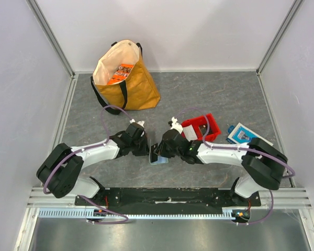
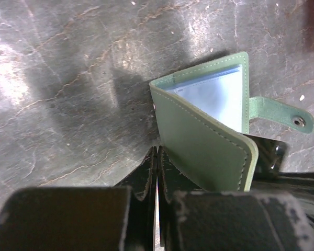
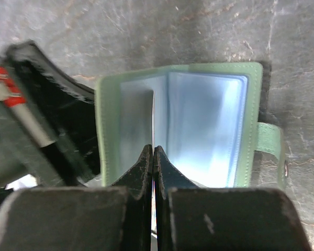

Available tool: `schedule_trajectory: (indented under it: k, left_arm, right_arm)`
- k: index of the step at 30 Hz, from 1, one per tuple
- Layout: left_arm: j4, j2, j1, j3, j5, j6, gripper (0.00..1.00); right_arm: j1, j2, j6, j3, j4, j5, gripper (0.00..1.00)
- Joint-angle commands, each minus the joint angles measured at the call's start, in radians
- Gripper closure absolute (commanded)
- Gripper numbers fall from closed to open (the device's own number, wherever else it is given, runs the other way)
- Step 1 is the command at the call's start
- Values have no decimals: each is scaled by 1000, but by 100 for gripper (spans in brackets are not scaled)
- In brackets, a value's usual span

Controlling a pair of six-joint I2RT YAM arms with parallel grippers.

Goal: Put the credit cards into the card holder
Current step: Open the card holder at the center of the board.

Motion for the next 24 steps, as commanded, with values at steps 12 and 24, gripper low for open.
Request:
schedule_trajectory:
  k: [12, 24]
  left_arm:
    - [-34, -148, 15, -105, -76, -101, 85]
    - [-109, -419, 27, -44, -163, -113, 30]
  right_arm:
    - [81, 234, -44, 147, -149, 101, 100]
    - [81, 205, -67, 109, -54, 90, 100]
